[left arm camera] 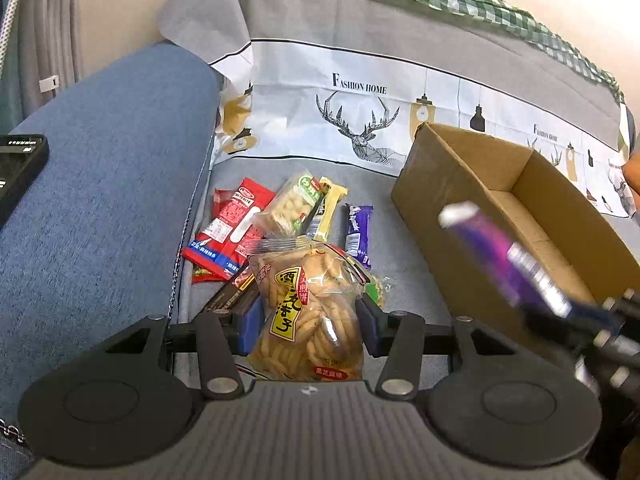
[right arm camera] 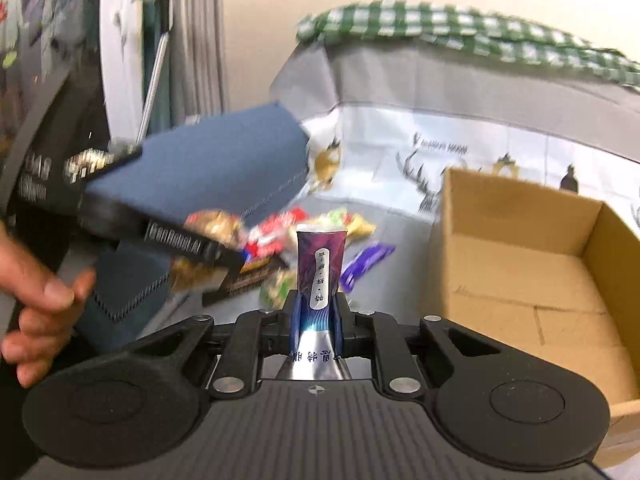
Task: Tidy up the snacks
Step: 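Lift the cracker bag with the left gripper while the right lifts the tube packet, then carry the cracker bag and tube packet over the cardboard box with both grippers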
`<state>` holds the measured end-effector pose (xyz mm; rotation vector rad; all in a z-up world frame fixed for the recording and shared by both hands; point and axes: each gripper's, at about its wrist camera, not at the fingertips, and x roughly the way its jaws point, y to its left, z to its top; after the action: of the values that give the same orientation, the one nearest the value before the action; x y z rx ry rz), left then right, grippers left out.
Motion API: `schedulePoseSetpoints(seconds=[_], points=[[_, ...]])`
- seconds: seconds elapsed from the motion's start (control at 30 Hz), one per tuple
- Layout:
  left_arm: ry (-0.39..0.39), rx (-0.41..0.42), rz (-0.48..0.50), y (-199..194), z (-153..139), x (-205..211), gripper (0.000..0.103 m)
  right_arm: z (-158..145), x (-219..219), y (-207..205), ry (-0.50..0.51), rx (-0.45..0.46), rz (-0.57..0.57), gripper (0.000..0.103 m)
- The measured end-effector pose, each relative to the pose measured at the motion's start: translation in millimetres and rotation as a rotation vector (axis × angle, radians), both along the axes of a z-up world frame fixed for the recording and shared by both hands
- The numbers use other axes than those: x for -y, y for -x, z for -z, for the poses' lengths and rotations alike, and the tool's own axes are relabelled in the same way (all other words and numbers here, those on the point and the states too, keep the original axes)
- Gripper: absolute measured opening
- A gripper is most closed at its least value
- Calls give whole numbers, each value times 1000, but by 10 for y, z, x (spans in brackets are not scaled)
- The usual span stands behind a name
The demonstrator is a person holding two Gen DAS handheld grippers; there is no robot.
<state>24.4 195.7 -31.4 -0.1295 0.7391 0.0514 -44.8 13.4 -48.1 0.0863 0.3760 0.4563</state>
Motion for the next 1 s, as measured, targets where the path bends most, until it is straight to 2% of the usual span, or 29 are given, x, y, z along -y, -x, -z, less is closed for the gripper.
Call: schedulePoseSetpoints(seconds=[0.33, 0.5, 0.63, 0.8, 0.93, 1.0], points=[[-3, 16, 9, -32, -59, 89, 55, -554, 674, -200, -155, 107, 93, 17], [-8, 52, 34, -14, -141, 173, 55, -740, 1113, -480, -119, 189, 158, 17], [-12, 84, 45, 3, -242, 242, 55, -603, 1486, -750, -123, 173, 246, 17], [-23, 137, 76, 0, -414, 428, 55, -302, 1777, -882, -162, 59, 304, 17], [4, 231, 138, -63, -576, 672, 55, -290, 1882, -872, -149, 85, 325, 17], [54, 266, 147, -170, -628, 807, 55, -264, 1898, -877, -127, 88, 331, 17]])
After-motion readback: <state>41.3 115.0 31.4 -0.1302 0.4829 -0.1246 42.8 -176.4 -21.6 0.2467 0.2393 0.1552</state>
